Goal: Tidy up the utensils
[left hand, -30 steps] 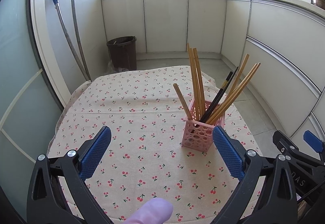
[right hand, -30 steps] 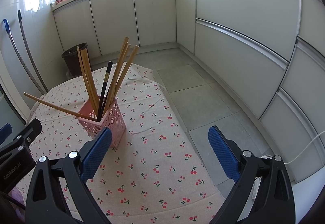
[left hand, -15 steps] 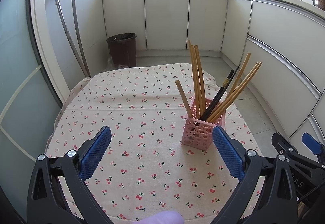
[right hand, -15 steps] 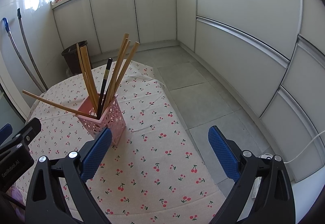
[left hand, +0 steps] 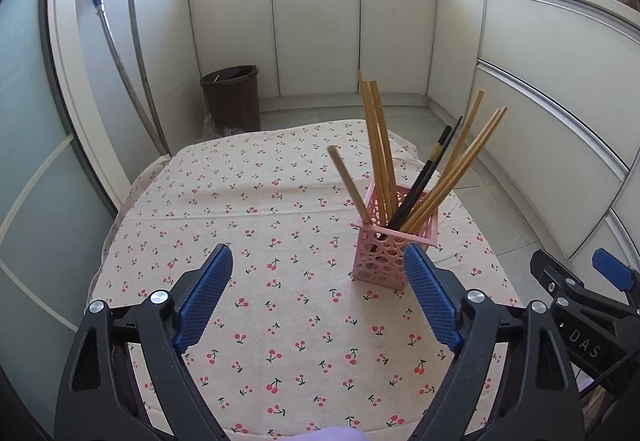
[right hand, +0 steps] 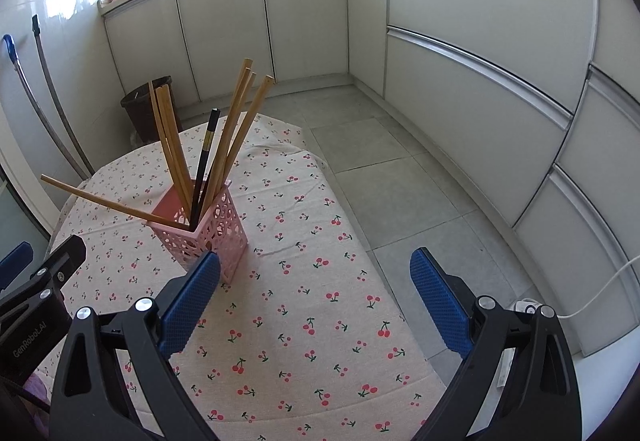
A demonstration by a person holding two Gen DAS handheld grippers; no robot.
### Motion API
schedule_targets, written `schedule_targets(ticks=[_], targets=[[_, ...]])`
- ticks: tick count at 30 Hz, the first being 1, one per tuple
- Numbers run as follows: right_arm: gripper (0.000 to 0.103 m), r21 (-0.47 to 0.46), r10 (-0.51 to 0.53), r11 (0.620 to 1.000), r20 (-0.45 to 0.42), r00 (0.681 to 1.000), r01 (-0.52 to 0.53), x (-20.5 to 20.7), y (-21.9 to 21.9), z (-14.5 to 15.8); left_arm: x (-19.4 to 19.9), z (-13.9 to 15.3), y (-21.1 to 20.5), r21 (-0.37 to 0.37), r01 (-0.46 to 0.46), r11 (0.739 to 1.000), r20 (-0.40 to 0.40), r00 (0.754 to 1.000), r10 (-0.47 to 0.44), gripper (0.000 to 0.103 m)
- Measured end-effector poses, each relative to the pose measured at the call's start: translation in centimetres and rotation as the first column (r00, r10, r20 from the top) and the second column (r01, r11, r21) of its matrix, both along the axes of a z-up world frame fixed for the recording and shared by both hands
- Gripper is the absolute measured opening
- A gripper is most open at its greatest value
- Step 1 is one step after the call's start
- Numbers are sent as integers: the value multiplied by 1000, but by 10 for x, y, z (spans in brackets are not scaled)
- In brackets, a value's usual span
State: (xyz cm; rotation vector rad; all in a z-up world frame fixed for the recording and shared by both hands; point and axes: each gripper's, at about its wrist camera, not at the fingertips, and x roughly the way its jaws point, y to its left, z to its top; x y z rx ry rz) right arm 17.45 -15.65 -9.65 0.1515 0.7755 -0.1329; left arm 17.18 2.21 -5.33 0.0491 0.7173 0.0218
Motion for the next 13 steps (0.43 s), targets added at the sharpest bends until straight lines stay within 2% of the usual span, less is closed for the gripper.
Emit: schedule_targets(ticks=[4,6,7,8,13], targets=[[93,-1,2,1000,-1,1000,-2,0,0,0,0,0,-3,5,9,1000,4,1000,-9,82],[93,-1,2,1000,-1,1000,-2,0,0,0,1,1,-2,-3,1,1000,2,1000,-1,88],[93,0,2,1000,-2,1000,-2,0,0,0,2,1,-2,-7,-2,1000,-1,1000,2,95],[93,-1,2,1000,-1,1000,-2,0,0,0,2,1,-1,-6,-7,1000,-4,1000,7,96],[93,2,2,1000,-3,1000,-2,0,0,0,1,3,-1,1,-24,1000,7,1000,24,96]])
